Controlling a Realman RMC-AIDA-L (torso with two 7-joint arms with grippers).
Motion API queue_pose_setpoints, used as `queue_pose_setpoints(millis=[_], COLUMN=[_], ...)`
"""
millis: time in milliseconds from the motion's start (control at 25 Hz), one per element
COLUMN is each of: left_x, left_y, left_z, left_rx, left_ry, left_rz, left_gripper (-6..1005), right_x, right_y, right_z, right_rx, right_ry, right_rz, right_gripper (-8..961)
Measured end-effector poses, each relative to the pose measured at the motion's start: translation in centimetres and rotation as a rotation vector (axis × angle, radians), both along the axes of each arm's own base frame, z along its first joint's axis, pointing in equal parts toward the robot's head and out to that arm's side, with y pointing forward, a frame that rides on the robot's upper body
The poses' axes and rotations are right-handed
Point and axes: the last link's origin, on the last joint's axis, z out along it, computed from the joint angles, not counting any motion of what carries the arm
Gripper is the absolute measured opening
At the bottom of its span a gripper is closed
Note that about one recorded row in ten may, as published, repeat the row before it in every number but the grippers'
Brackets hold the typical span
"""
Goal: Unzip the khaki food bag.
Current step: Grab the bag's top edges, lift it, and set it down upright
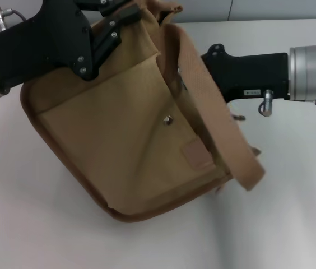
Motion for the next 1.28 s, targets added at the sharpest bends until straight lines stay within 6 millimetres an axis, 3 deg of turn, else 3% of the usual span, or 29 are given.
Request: queue_pose_setpoints(millis=[240, 480, 680, 960, 1160, 1240, 1280], left_x=[0.0, -0.1, -0.1, -0.1, -0.1, -0.1, -0.1], left_y=[0.0, -0.1, -0.2, -0.3, -0.4, -0.4, -0.4], left_z=[0.1, 0.1, 0.1, 0.1, 0.1, 0.1, 0.1], left_rx=[0.002, 0.0, -0.005, -0.017, -0.02, -0.021, -0.021], left_ry=[-0.001, -0.002, 0.0, 0.003, 0.003, 0.001, 0.001], left_rz=[-0.001, -0.003, -0.005, -0.01, -0.014, -0.015, -0.015], left_gripper=[83, 83, 83, 84, 84, 84, 84], right_x=[1.1, 0.5, 0.0, -0.7, -1.4, -1.8, -1.8], right_y=[-0.1, 0.3, 0.7, 1.9, 1.7, 1.7, 1.7], right_z=[1.0, 1.2, 1.3, 3.3, 3.6, 3.5, 3.5], right_rx=[0.023, -0.005, -0.032, -0.111, -0.156, -0.18, -0.18], right_ry=[0.069, 0.121, 0.112, 0.083, 0.063, 0.045, 0.045], right_rz=[-0.06, -0.09, -0.112, -0.169, -0.148, -0.142, -0.142], right_gripper=[7, 19, 96, 204, 405, 636, 641])
